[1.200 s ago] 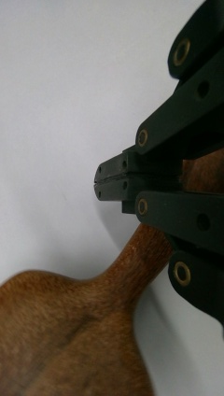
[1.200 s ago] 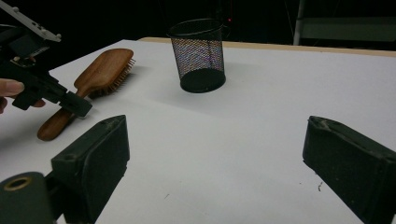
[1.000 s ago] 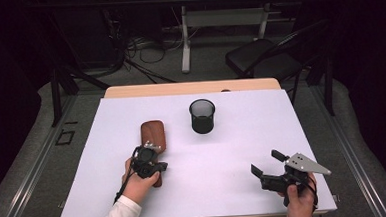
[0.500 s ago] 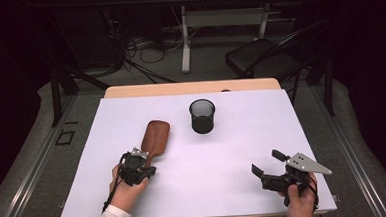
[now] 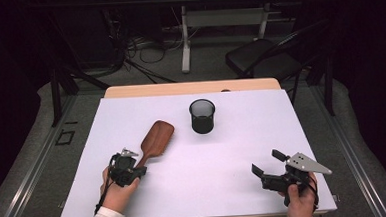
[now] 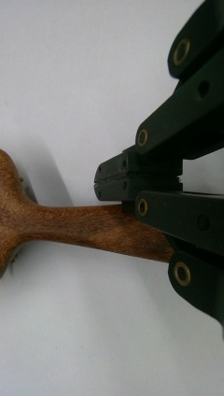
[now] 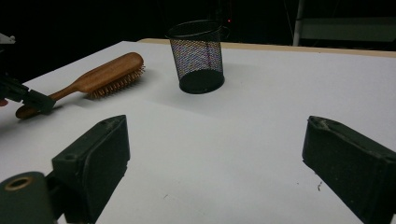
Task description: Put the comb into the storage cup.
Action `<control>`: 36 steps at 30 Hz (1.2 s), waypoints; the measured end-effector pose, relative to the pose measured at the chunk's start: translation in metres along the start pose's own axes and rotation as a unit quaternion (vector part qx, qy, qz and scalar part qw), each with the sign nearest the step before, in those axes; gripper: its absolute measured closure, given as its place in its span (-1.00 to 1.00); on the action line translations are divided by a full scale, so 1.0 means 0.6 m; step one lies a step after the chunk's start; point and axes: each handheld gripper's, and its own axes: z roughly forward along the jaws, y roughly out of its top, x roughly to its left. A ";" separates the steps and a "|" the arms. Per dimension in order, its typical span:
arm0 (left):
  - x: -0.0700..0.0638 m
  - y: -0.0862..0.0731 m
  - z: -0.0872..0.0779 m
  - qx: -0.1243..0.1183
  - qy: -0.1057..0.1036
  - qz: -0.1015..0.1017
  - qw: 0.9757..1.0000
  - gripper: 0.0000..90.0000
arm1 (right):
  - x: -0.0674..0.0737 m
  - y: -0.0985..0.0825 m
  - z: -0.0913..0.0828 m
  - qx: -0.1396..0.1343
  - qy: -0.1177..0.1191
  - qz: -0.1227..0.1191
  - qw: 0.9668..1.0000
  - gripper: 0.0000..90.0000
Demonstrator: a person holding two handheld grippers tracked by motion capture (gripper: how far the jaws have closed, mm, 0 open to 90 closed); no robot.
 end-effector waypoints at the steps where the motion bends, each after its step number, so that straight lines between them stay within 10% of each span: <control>1: 0.000 0.000 0.000 -0.002 0.001 -0.001 1.000 1.00 | 0.000 0.000 0.000 0.000 0.000 0.000 1.000 -0.84; 36: 0.008 0.006 -0.033 -0.060 0.005 -0.014 0.998 0.54 | -0.002 -0.001 0.002 0.001 0.000 -0.004 1.000 -0.83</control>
